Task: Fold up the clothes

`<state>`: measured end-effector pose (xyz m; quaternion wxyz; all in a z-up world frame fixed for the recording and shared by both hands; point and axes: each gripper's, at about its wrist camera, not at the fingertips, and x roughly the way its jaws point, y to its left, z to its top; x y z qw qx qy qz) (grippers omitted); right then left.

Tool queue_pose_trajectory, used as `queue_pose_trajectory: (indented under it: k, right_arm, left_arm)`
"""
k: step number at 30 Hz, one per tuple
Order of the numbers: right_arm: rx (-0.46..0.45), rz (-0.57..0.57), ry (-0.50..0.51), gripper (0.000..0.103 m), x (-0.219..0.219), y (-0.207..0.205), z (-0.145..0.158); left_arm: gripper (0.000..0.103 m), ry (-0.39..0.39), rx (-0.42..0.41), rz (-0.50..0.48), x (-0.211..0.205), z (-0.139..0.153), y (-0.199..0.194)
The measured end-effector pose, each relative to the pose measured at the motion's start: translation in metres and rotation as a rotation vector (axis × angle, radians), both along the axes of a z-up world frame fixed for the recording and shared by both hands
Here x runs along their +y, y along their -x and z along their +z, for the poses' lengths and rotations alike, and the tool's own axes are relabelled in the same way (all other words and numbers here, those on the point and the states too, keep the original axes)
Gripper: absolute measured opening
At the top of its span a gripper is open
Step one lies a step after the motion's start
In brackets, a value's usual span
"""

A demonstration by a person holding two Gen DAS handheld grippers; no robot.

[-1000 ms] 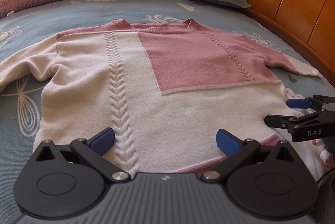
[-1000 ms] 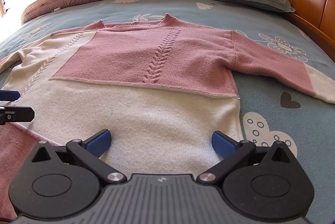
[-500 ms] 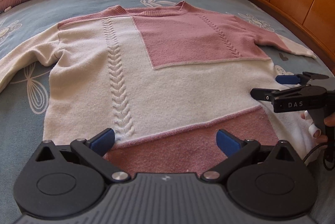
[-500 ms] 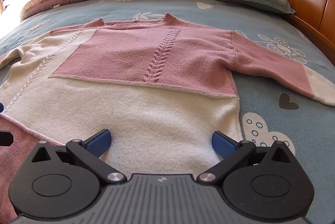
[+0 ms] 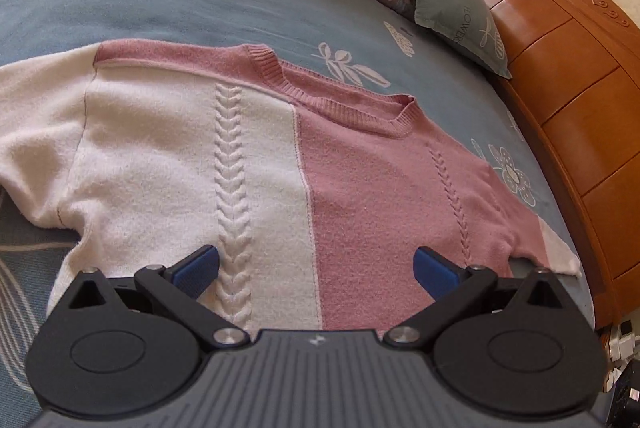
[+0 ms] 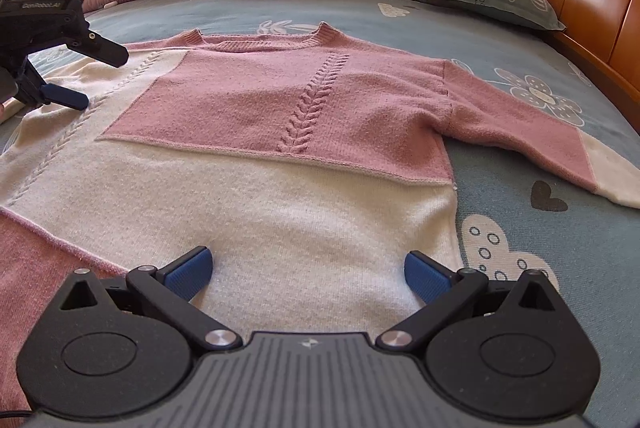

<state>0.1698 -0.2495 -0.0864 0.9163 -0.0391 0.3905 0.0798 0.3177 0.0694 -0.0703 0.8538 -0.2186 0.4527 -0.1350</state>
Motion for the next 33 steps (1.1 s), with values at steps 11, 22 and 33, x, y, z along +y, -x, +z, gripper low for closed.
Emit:
queue_pose_trajectory:
  k: [11, 22, 33]
  right_arm:
    - [0.001, 0.007, -0.002, 0.103, 0.0, 0.001, 0.0]
    - [0.003, 0.005, 0.004, 0.103, 0.001, 0.001, 0.0]
    - [-0.01, 0.002, -0.005, 0.103, 0.001, 0.0, -0.001]
  left_arm:
    - [0.102, -0.008, -0.003, 0.106, 0.009, 0.009, -0.033]
    - [0.102, 0.044, -0.002, 0.165, 0.045, 0.008, 0.043]
    - [0.102, 0.11, -0.013, 0.158, 0.05, 0.007, 0.096]
